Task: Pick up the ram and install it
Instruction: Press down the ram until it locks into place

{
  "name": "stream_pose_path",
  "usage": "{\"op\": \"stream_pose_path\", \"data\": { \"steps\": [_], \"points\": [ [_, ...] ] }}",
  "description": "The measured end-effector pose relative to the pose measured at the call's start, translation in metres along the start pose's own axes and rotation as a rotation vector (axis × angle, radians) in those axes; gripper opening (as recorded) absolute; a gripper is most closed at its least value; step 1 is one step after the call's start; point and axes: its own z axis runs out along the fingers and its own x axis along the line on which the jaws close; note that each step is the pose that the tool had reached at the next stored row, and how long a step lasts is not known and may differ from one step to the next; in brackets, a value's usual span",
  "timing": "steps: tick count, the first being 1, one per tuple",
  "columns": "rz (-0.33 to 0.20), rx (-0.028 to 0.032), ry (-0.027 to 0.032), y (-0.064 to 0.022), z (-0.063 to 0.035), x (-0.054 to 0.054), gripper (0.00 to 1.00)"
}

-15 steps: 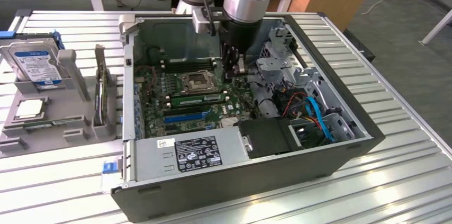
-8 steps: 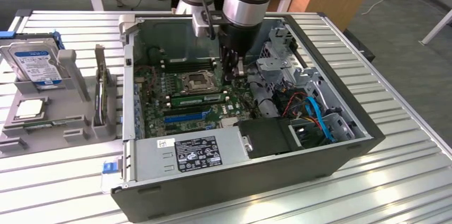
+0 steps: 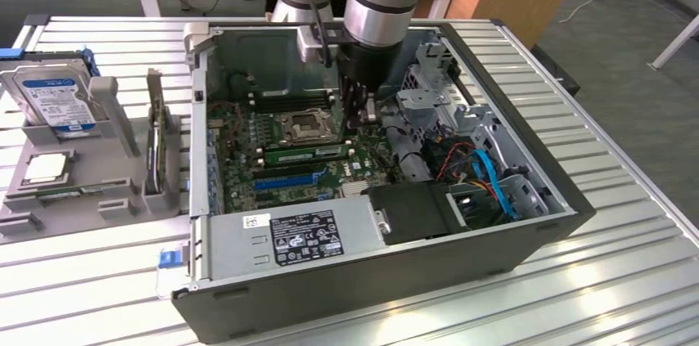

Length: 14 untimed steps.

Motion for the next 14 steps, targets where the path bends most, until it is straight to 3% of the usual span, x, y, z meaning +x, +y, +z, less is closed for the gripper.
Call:
{"op": "stream_pose_path", "data": {
  "steps": [14],
  "points": [
    [0.0,-0.0001,0.0002,-0.0002,0.0108,0.0003,0.1]
  ]
}}
